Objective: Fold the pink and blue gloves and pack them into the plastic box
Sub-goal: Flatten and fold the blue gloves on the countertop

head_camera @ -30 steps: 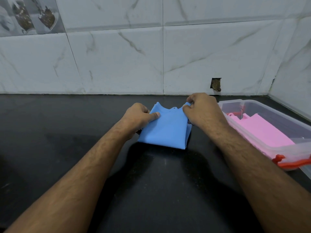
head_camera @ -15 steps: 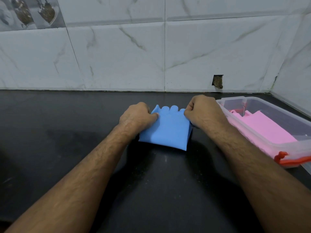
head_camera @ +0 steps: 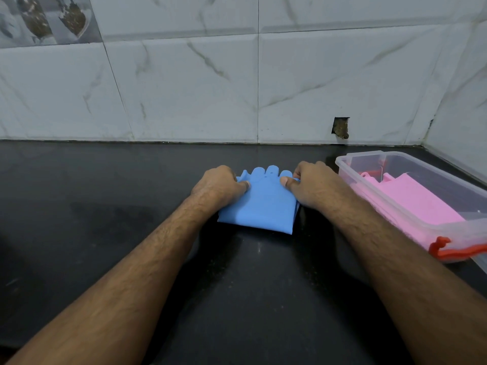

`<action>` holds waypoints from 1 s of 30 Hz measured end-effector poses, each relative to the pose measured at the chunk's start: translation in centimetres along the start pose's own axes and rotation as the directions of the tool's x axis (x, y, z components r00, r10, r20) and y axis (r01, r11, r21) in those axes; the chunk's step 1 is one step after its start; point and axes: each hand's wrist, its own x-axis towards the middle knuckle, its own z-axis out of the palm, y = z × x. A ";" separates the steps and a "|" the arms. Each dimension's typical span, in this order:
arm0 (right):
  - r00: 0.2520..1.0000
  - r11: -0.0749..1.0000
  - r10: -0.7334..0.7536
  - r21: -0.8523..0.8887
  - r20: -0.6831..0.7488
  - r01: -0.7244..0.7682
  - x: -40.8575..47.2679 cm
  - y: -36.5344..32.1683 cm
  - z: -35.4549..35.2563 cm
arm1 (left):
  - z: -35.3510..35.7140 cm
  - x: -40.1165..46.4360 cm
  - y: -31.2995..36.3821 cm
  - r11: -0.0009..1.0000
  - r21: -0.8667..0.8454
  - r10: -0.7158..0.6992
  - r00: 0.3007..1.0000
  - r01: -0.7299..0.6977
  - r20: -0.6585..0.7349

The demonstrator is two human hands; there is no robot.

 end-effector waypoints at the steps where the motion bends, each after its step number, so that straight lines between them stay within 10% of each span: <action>1: 1.000 1.000 0.002 -0.002 0.023 -0.002 -0.1 0.0 0.0 | 0.0 -0.1 0.1 1.000 -0.004 0.006 1.000 -0.006 -0.006; 16: 0.999 0.973 -0.040 0.224 -0.035 0.047 -0.3 -0.3 -0.8 | 0.3 -0.8 0.9 0.860 -0.487 0.084 0.984 -0.152 -0.157; 30: 0.974 0.759 -0.006 0.635 0.227 -0.143 0.1 -0.1 -0.5 | 0.5 -0.3 0.4 0.872 -0.480 0.060 0.994 -0.095 -0.087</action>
